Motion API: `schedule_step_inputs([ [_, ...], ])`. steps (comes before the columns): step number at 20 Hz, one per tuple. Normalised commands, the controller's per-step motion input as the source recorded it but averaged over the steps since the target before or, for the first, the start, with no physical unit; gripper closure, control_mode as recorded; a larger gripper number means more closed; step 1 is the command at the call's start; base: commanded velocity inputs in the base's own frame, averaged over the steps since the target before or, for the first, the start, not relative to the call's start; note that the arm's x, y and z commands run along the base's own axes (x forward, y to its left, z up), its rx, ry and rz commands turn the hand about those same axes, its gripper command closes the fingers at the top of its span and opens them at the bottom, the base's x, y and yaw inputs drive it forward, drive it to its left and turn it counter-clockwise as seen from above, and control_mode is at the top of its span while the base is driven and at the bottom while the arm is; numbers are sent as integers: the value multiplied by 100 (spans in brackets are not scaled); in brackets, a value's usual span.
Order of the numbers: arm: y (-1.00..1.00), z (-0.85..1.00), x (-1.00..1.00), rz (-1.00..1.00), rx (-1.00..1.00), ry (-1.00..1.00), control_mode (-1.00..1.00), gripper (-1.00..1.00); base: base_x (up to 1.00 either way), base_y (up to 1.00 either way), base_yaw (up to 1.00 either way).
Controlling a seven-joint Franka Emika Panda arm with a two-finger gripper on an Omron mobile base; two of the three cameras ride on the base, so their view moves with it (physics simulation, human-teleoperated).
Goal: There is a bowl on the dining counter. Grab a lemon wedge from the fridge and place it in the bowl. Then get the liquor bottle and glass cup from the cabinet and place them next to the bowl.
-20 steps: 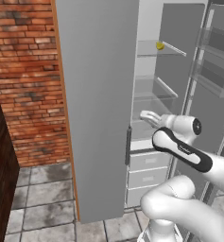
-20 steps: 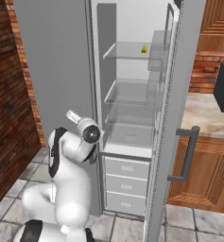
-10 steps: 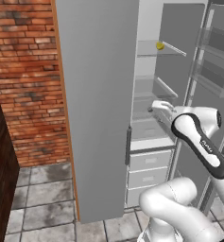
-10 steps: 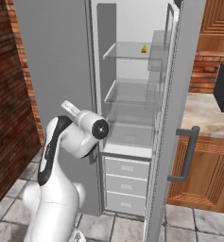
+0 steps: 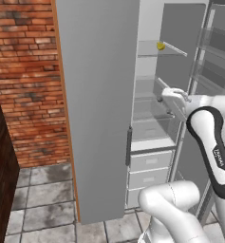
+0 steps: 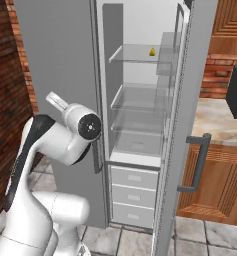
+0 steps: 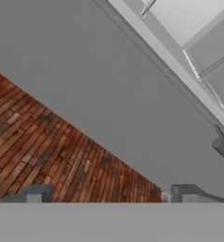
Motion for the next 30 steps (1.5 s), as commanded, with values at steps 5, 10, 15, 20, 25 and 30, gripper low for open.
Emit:
schedule_step_inputs([
  [5,5,40,-73,0,0,0,-100,-100,0,0,0],
  [10,8,-7,-38,-1,-5,22,-100,-100,0,0,0],
  [15,1,-28,-14,0,-10,31,-100,-100,0,0,0],
  [20,0,-2,-24,0,-15,14,-100,-100,0,0,0],
  [25,7,-16,-22,5,-15,6,-100,-100,0,0,0],
  [30,6,-26,0,9,-20,3,-100,-100,0,0,0],
])
